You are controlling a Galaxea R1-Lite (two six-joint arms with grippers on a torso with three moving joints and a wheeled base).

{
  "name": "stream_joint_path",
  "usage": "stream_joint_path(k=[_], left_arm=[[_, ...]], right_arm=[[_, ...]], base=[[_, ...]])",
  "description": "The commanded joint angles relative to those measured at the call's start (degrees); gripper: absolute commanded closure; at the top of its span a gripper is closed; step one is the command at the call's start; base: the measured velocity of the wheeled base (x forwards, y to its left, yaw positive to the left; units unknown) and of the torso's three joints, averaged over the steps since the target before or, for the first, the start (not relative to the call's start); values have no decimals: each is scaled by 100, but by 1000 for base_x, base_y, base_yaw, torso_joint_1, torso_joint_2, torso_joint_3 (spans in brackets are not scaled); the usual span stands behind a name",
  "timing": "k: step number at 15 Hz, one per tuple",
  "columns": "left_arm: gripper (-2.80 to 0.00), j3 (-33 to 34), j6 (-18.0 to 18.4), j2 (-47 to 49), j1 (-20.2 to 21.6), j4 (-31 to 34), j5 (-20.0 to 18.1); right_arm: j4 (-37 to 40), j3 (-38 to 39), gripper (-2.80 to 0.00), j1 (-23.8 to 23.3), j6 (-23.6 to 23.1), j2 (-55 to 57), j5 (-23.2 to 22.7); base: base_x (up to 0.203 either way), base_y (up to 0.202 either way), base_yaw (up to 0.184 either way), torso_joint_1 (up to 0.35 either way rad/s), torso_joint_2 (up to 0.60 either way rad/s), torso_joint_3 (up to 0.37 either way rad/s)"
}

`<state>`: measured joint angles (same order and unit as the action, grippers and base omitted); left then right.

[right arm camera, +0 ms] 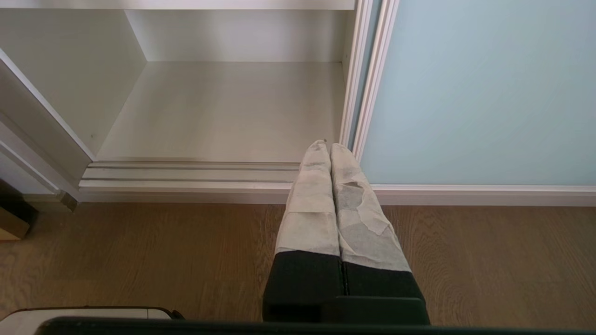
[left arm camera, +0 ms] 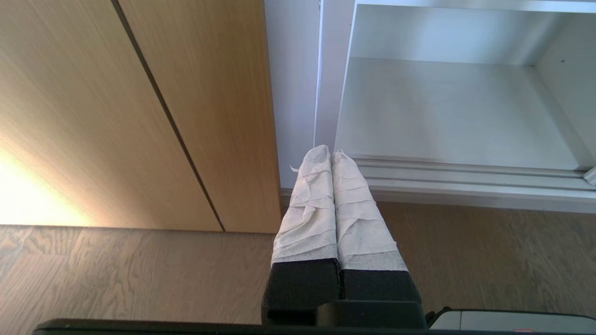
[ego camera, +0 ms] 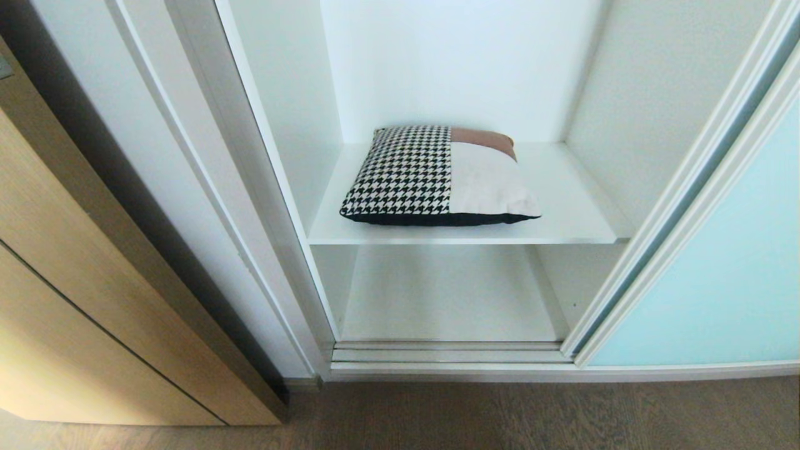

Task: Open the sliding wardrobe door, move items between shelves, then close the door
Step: Place the pillow on the lower shelf

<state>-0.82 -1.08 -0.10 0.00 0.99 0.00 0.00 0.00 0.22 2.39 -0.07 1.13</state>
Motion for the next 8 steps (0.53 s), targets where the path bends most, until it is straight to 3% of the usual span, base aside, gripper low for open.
stream_joint_path(k=[1,8], left_arm=[[0,3,-6,19,0,24,0],[0,3,-6,19,0,24,0]], right_arm=[[0,0,0,4,7,-1,1],[0,0,0,4,-1,-1,1]], base=[[0,0,0,0,0,0],[0,0,0,0,0,0]])
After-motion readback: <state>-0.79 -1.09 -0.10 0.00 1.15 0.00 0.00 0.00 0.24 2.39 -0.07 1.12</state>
